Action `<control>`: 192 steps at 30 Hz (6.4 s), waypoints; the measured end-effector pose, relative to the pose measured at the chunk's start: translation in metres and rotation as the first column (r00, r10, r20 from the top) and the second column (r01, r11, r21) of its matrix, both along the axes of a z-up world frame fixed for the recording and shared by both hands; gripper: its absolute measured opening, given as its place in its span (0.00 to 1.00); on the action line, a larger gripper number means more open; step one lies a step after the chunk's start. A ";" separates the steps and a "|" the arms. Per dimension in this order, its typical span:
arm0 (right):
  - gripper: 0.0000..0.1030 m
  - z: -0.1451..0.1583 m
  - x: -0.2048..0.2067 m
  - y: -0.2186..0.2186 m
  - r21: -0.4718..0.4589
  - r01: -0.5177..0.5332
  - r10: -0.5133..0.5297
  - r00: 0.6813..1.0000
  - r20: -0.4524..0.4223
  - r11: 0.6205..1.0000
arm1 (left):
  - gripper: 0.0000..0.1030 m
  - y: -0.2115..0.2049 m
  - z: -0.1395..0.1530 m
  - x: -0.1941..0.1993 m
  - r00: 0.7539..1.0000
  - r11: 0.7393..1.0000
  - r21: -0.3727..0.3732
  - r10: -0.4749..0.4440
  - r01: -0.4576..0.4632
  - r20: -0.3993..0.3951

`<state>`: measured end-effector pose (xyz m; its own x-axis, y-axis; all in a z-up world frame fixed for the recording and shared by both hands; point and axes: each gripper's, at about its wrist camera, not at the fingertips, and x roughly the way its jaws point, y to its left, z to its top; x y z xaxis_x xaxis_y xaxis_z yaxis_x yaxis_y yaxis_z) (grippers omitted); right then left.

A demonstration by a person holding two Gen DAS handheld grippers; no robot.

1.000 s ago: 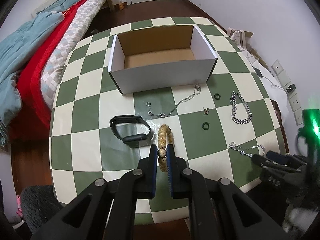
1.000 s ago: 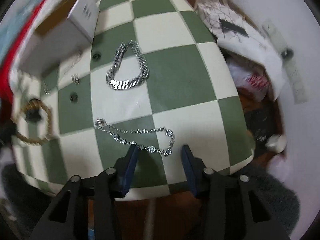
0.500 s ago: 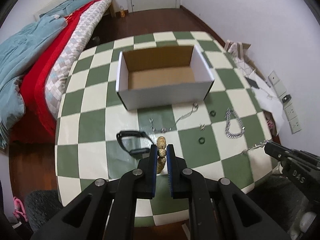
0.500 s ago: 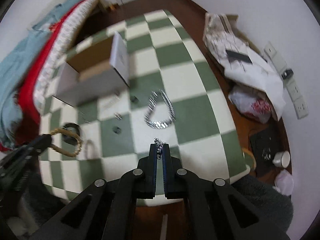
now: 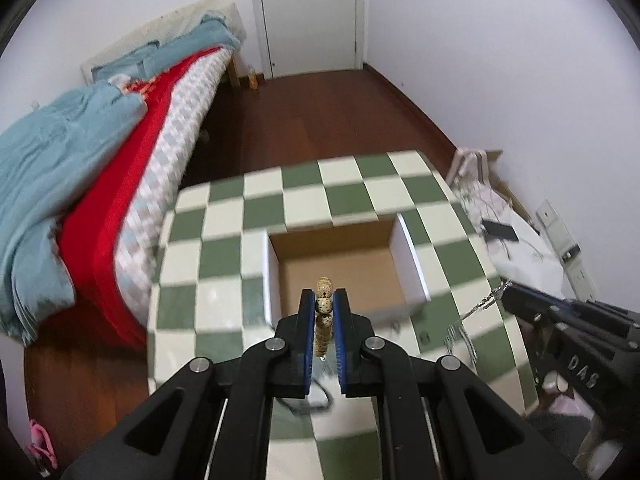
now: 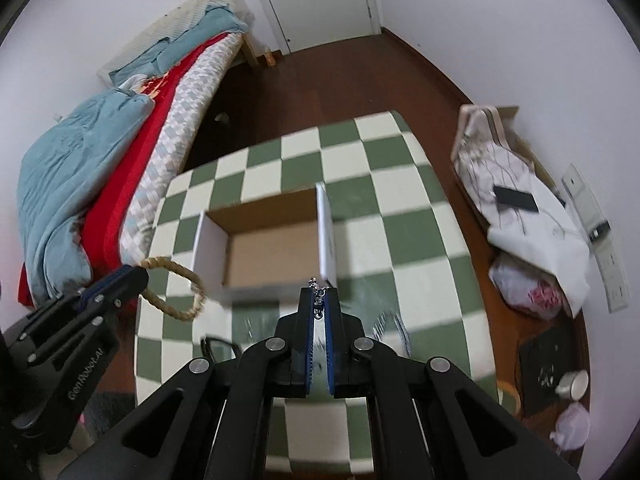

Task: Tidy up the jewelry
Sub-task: 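Lower both held pieces into the white box and open both tools, then withdraw both tools from the box back over the table, then grasp the black watch band with the left tool while the right tool grasps the silver chain bracelet, then lower the watch band and chain bracelet into the box and open both tools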

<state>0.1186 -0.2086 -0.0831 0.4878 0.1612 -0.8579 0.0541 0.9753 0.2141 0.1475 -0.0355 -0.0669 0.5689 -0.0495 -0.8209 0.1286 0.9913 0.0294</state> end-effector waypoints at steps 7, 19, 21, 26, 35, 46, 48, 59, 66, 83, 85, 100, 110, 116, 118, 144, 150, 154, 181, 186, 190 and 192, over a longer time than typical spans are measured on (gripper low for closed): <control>0.05 -0.007 0.061 0.020 0.017 -0.037 0.038 0.999 -0.011 0.999 | 0.06 0.011 0.000 0.056 1.000 1.000 -0.022 0.019 -0.019 -0.023; 0.05 -0.066 0.139 0.046 0.058 -0.093 0.101 0.982 -0.159 0.994 | 0.06 0.026 -0.067 0.129 0.962 0.979 -0.193 0.007 -0.063 -0.274; 0.05 -0.072 0.147 0.048 0.067 -0.097 0.108 0.979 -0.172 0.993 | 0.06 0.029 -0.076 0.136 0.953 0.974 -0.214 0.006 -0.074 -0.304; 0.06 -0.086 0.162 0.049 0.115 -0.099 0.124 0.966 -0.226 0.988 | 0.07 0.038 -0.086 0.147 0.933 0.967 -0.231 0.021 -0.110 -0.359; 0.57 -0.085 0.157 0.044 0.034 -0.073 0.079 0.966 -0.247 0.997 | 0.85 0.058 -0.063 0.140 0.960 0.978 -0.137 0.116 -0.154 -0.254; 1.00 -0.094 0.116 0.055 -0.221 -0.101 0.045 0.969 -0.244 0.970 | 1.00 0.069 -0.065 0.100 0.979 0.984 0.081 0.165 -0.156 -0.119; 1.00 -0.095 0.110 0.058 -0.243 -0.105 0.047 0.971 -0.234 0.964 | 1.00 0.072 -0.067 0.092 0.978 0.983 0.089 0.170 -0.160 -0.119; 1.00 -0.064 0.069 0.066 -0.255 -0.067 0.030 0.989 -0.144 0.965 | 1.00 0.085 -0.046 0.051 0.976 0.973 0.097 0.213 -0.208 -0.049; 1.00 -0.032 0.042 0.067 -0.273 -0.035 0.018 0.998 -0.062 0.961 | 1.00 0.086 -0.022 0.015 0.978 0.973 0.090 0.210 -0.210 0.013; 1.00 0.039 -0.046 0.069 -0.279 0.014 0.017 0.994 0.108 0.960 | 1.00 0.082 0.027 -0.065 0.969 0.973 0.079 0.203 -0.215 0.143; 1.00 0.046 -0.055 0.070 -0.273 0.017 0.018 0.992 0.124 0.962 | 1.00 0.081 0.029 -0.071 0.968 0.974 0.079 0.198 -0.211 0.152; 1.00 0.022 -0.073 0.028 -0.152 0.125 -0.107 0.987 0.122 0.980 | 1.00 0.094 -0.002 -0.076 0.947 0.950 0.108 0.273 -0.293 0.170; 0.77 -0.074 -0.067 -0.041 -0.142 0.230 -0.238 0.971 -0.039 0.963 | 1.00 0.109 -0.089 -0.061 0.944 0.944 0.065 0.326 -0.324 -0.041; 0.70 -0.143 -0.052 -0.057 -0.162 0.223 -0.246 0.959 -0.140 0.961 | 0.88 0.105 -0.146 -0.037 0.927 0.953 -0.004 0.294 -0.303 -0.231; 0.68 -0.160 -0.048 -0.056 -0.173 0.217 -0.245 0.956 -0.162 0.961 | 0.82 0.099 -0.160 -0.032 0.922 0.958 -0.016 0.273 -0.288 -0.275; 0.08 -0.095 -0.055 -0.043 -0.038 0.149 -0.149 0.989 0.003 0.988 | 0.00 0.036 -0.104 -0.057 0.993 0.996 0.058 0.073 -0.067 -0.098; 0.08 -0.047 -0.052 -0.026 -0.012 0.108 -0.107 0.991 0.080 0.994 | 0.00 0.042 -0.066 -0.038 0.998 0.998 0.025 0.056 -0.055 -0.033; 0.08 -0.012 -0.038 -0.009 -0.004 0.067 -0.066 0.988 0.142 0.998 | 0.00 0.045 -0.047 -0.020 0.999 0.999 0.007 0.046 -0.046 -0.005; 0.08 -0.055 0.142 0.049 -0.058 -0.061 0.060 0.998 -0.019 0.996 | 0.09 0.032 -0.110 0.124 0.968 0.999 0.014 -0.033 0.038 -0.249; 0.09 -0.062 0.154 0.047 -0.052 -0.060 0.055 0.995 -0.081 0.997 | 0.25 0.033 -0.099 0.128 0.977 1.000 0.006 0.002 -0.001 -0.212; 0.46 -0.058 0.152 0.044 -0.063 -0.042 0.037 0.996 -0.081 0.997 | 0.89 0.037 -0.085 0.126 0.985 1.000 -0.018 0.021 -0.024 -0.171; 0.49 -0.054 0.147 0.039 -0.058 -0.027 0.023 0.997 -0.073 0.998 | 0.89 0.041 -0.080 0.125 0.985 0.999 -0.025 0.034 -0.038 -0.166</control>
<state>0.2654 -0.1696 -0.1374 0.4208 0.1203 -0.8991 0.0430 0.9874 0.1522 0.2725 0.0053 -0.1465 0.4268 -0.0561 -0.9026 0.0936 0.9955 -0.0176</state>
